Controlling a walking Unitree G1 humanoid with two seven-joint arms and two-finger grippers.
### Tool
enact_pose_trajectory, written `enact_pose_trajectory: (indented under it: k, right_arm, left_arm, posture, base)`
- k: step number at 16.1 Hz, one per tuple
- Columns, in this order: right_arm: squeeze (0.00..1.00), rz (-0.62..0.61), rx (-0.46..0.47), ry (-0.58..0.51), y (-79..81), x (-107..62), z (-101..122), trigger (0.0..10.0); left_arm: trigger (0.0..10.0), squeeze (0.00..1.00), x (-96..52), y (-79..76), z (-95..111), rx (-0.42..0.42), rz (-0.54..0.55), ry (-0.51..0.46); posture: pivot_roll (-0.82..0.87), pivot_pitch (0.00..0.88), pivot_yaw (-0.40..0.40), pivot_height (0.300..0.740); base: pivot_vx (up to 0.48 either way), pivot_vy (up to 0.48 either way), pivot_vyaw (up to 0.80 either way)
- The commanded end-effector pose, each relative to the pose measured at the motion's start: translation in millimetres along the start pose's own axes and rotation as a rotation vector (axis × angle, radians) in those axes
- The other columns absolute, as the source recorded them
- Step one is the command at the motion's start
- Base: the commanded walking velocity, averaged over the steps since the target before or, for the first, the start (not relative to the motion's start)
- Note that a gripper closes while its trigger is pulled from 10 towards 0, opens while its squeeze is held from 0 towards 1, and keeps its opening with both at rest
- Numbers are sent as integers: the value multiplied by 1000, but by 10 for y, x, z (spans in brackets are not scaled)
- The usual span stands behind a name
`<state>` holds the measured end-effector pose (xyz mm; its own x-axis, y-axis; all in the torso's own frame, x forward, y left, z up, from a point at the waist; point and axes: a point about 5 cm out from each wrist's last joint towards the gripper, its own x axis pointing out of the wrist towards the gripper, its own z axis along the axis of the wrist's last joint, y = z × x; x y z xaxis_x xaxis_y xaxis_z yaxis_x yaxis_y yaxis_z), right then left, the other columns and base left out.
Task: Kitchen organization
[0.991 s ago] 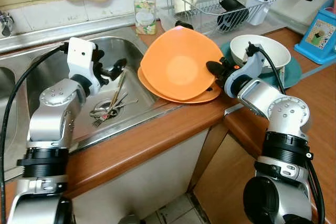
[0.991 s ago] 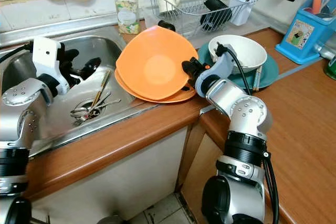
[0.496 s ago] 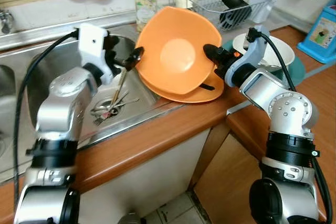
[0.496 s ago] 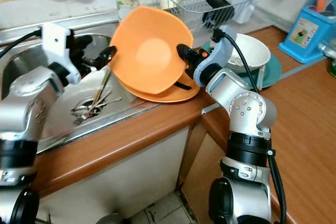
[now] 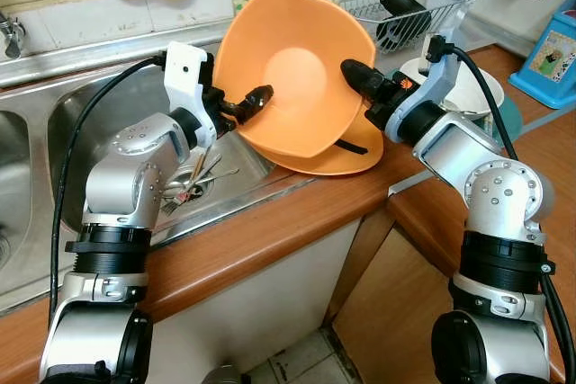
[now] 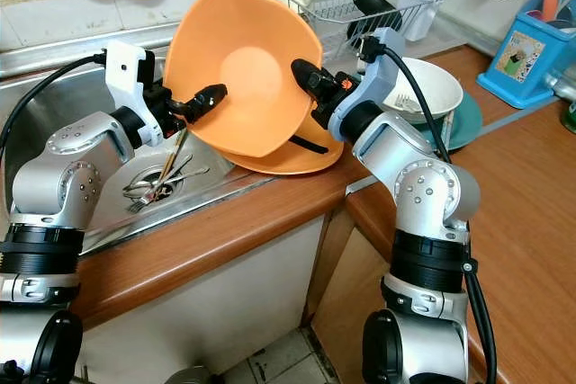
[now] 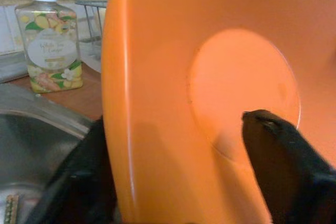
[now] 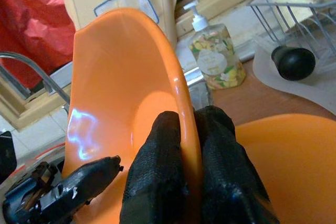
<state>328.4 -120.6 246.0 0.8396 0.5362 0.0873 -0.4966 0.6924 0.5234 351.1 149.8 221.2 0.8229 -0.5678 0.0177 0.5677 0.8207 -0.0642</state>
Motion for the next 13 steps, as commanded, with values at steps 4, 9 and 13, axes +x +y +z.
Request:
enact_pose_trajectory:
  k: [4,9,13]
  right_arm:
    - [0,6,-58,5,5,-23,-5,0]
    - [0,5,-71,12,-5,-31,-22,0]
    - [0,8,-83,12,-1,-29,-13,2706]
  left_arm:
    - [0,0,-73,40,76,-26,16,-42]
    - [0,0,-154,17,24,-53,3,-40]
    - [0,0,-176,-5,78,-123,-16,-94]
  posture:
    - [-1,0,28,740]
    - [-2,0,24,740]
    - [-3,0,20,740]
  base:
    - [0,0,0]
    - [0,0,0]
    - [0,0,0]
